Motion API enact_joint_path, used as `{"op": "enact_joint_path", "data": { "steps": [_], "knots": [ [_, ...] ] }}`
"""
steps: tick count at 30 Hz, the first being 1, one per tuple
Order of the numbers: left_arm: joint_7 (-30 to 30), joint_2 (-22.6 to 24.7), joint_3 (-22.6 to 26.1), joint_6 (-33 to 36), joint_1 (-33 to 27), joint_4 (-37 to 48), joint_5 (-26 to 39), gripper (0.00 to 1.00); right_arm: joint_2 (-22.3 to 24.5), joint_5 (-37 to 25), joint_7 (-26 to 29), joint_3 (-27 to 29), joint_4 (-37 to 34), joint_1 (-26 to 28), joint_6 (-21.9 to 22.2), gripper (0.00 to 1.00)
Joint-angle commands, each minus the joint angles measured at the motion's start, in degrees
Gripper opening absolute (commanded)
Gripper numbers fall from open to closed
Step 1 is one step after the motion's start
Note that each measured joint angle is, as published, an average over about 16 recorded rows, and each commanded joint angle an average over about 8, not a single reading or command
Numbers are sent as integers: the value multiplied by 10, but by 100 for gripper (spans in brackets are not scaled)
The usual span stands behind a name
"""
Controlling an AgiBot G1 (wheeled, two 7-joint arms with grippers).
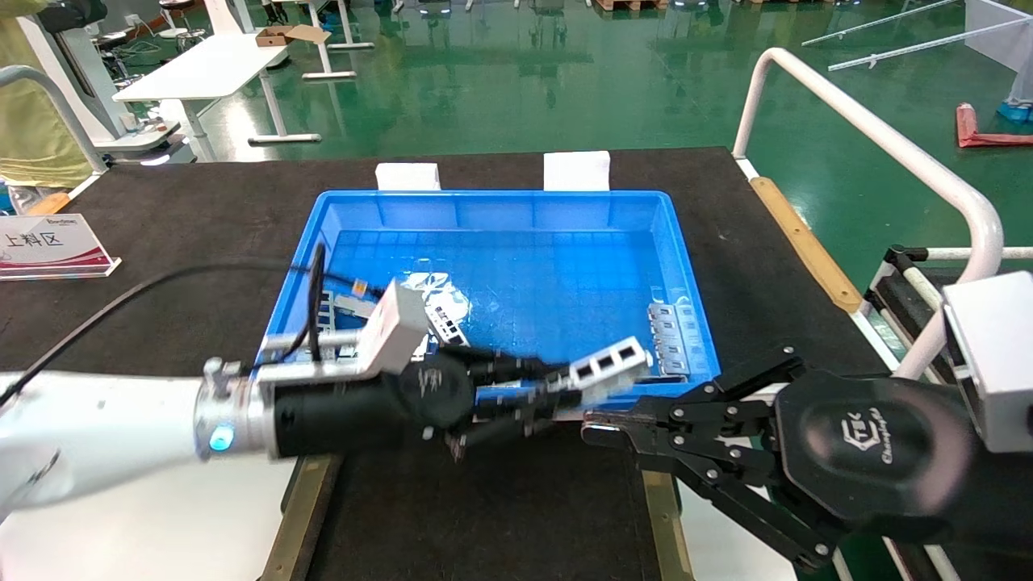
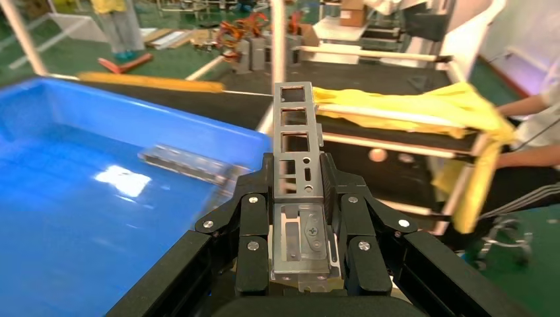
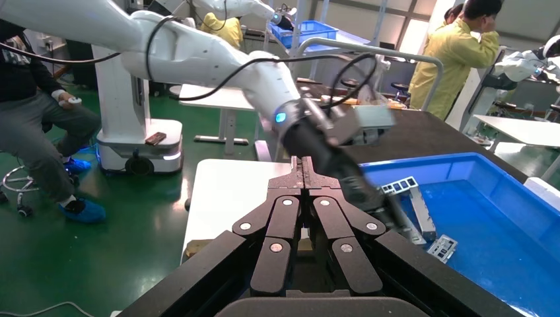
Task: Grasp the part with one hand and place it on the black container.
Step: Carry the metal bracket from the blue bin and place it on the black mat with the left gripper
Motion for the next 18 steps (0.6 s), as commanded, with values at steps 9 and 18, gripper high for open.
{"op": "enact_joint_path", "data": {
  "steps": [9, 18],
  "knots": [
    [-98, -94, 21, -128, 122, -191, 4, 0, 0, 0, 0, 0, 0, 0, 0, 0],
    [-145, -112, 46, -266, 212, -249, 21, 0, 0, 0, 0, 0, 0, 0, 0, 0]
  ]
}}
